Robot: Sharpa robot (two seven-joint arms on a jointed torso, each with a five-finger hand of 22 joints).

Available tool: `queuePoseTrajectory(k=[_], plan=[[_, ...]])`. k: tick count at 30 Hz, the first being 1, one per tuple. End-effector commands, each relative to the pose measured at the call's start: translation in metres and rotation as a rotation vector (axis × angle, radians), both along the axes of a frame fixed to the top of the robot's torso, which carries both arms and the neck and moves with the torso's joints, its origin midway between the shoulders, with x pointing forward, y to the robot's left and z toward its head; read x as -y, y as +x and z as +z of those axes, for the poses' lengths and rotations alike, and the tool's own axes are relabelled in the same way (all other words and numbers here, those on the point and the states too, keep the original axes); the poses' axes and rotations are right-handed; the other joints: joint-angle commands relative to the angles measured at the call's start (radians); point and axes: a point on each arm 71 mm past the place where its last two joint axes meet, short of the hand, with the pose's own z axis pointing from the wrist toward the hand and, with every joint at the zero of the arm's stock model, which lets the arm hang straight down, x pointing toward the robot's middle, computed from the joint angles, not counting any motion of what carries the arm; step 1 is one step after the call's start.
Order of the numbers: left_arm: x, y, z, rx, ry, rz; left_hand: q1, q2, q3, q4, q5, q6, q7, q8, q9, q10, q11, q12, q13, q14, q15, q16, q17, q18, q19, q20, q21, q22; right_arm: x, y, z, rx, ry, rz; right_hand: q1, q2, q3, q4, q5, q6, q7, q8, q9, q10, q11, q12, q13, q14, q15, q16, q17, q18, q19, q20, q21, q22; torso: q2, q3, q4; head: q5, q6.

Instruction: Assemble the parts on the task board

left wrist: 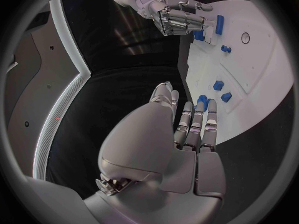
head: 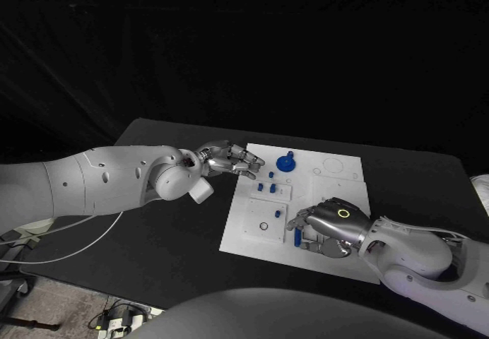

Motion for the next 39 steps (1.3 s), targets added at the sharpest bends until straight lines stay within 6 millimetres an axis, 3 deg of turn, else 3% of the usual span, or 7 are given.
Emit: queuePoseTrajectory(k=[1,3,6,11,15,22,39], plan=[[0.003,-0.001,0.001,0.007,-0.011,-0.024,0.011,-0.001,-0.003,-0.002,0.005,0.0,0.007,0.006,-0.001,0.001,0.003,0.004,-0.001,-0.005,0.003,0.003,-0.001,0.008,0.006,0.001,0.004,-0.001,0.0,-0.002,-0.004,0.002,-0.059,0.009,0.046,0.001,0.02,-0.031,0.091,0.008,-0.001,0.004,-0.007,-0.045,0.0,-0.016,-0.005,-0.026,0.001,-0.014,-0.02,0.017,-0.022,0.0,-0.031,0.075,-0.001,0.0,-0.0002,0.004,0.0],[0.003,-0.001,0.001,0.008,-0.01,-0.025,0.011,-0.001,-0.003,-0.002,0.005,0.0,0.007,0.006,-0.001,0.001,0.003,0.004,-0.001,-0.005,0.003,0.003,-0.001,0.008,0.006,0.001,0.004,-0.001,0.0,-0.002,-0.005,-0.004,-0.079,0.009,0.078,-0.001,0.043,-0.054,0.14,0.012,0.003,0.004,-0.01,-0.083,-0.003,-0.033,-0.012,-0.058,0.0,-0.03,-0.049,0.024,-0.052,-0.001,-0.069,0.068,-0.002,0.0,0.0006,0.004,0.0],[0.003,-0.002,0.001,0.009,-0.01,-0.027,0.012,-0.001,-0.003,-0.002,0.006,0.0,0.007,0.006,-0.001,0.001,0.003,0.004,-0.001,-0.005,0.003,0.004,-0.001,0.008,0.007,0.001,0.004,-0.001,-0.001,-0.002,-0.008,-0.007,-0.118,0.017,0.113,-0.007,0.09,-0.091,0.177,0.043,0.029,0.015,-0.009,-0.118,-0.029,-0.052,-0.026,-0.108,-0.016,-0.049,-0.083,0.033,-0.096,-0.009,-0.107,0.061,-0.001,0.0002,0.0012,0.003,0.0],[0.003,-0.002,0.001,0.009,-0.009,-0.028,0.012,-0.001,-0.003,-0.002,0.006,0.0,0.007,0.006,-0.001,0.001,0.003,0.004,-0.001,-0.005,0.003,0.004,-0.001,0.008,0.007,0.001,0.004,-0.001,-0.004,-0.002,-0.011,-0.016,-0.157,0.029,0.12,-0.017,0.134,-0.126,0.21,0.054,0.021,0.013,-0.009,-0.136,-0.042,-0.07,-0.048,-0.136,-0.025,-0.056,-0.1,0.035,-0.132,-0.015,-0.1,0.057,-0.001,0.0,-0.0003,0.004,0.0],[0.002,-0.002,0.001,0.009,-0.008,-0.028,0.012,-0.001,-0.003,-0.002,0.006,0.0,0.007,0.006,-0.001,0.001,0.003,0.004,-0.001,-0.005,0.003,0.004,-0.001,0.008,0.007,0.001,0.004,-0.001,-0.006,-0.001,-0.015,-0.028,-0.191,0.038,0.103,-0.017,0.145,-0.136,0.195,0.064,0.011,0.016,-0.005,-0.144,-0.052,-0.084,-0.066,-0.15,-0.031,-0.059,-0.112,0.036,-0.156,-0.014,-0.092,0.053,0.0,0.0001,0.0002,0.003,0.0],[0.002,-0.005,-0.004,-0.002,-0.008,-0.027,0.013,-0.001,-0.002,-0.002,0.007,0.0,0.008,0.006,0.0,0.001,0.004,0.005,-0.001,-0.005,0.003,0.004,-0.001,0.008,0.007,0.001,0.005,-0.001,-0.008,0.002,-0.02,-0.046,-0.234,0.042,0.058,-0.015,0.127,-0.126,0.08,0.058,0.005,0.012,0.004,-0.144,-0.059,-0.091,-0.084,-0.155,-0.034,-0.051,-0.114,0.035,-0.173,0.0,-0.093,0.047,0.0,0.0,-0.0005,0.002,0.0],[0.0,-0.008,-0.011,-0.014,-0.007,-0.022,0.015,0.0,-0.002,-0.002,0.008,0.0,0.008,0.006,0.0,0.001,0.004,0.005,-0.001,-0.005,0.003,0.005,-0.001,0.008,0.008,0.001,0.005,-0.001,-0.015,0.006,-0.025,-0.049,-0.256,0.04,0.044,-0.009,0.122,-0.123,0.092,0.066,0.008,0.018,0.016,-0.111,-0.052,-0.073,-0.085,-0.152,-0.032,-0.043,-0.111,0.037,-0.171,0.006,-0.095,0.048,0.0,-0.0001,-0.0005,-0.001,0.0]])
